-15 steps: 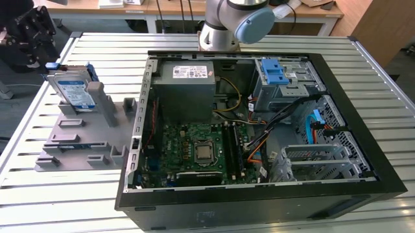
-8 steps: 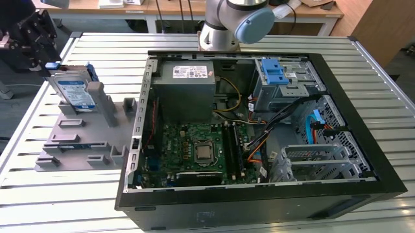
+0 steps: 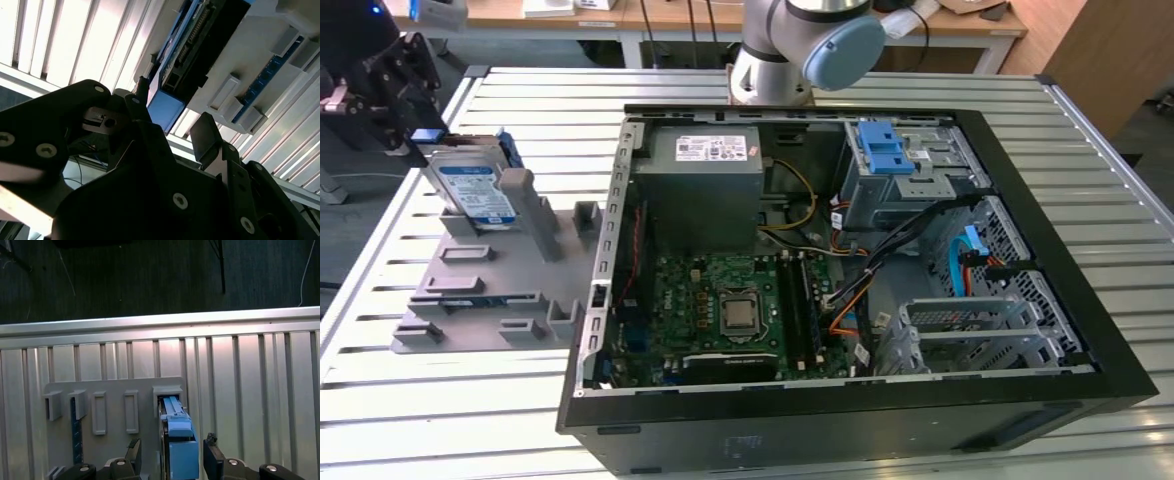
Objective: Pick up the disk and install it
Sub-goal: 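Pick up the disk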
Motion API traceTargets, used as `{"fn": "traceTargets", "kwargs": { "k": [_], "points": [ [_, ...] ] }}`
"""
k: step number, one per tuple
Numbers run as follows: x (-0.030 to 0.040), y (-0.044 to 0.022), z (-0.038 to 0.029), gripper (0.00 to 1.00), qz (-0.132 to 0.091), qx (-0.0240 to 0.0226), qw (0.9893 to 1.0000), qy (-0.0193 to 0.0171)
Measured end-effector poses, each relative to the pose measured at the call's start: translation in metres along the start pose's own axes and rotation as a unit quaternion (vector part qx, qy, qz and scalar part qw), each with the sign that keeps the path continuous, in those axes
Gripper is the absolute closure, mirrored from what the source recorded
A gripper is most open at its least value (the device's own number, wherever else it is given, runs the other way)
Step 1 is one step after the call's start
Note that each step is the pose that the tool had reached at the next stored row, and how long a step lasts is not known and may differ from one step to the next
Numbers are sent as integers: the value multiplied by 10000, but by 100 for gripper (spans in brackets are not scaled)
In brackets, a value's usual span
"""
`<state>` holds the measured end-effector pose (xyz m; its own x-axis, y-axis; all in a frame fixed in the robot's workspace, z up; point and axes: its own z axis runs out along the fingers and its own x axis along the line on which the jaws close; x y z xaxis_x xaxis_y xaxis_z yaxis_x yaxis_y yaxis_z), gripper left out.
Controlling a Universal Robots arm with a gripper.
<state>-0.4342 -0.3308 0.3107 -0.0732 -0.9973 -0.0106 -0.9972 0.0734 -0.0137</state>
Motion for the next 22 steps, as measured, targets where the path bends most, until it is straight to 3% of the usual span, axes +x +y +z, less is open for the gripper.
{"fn": "traceTargets", "kwargs": {
  "k": [7,22],
  "points": [
    [-2,-1,13,40,-1,-3,10000,-1],
    [-48,4,106,40,0,-27,10000,-9]
  ]
}}
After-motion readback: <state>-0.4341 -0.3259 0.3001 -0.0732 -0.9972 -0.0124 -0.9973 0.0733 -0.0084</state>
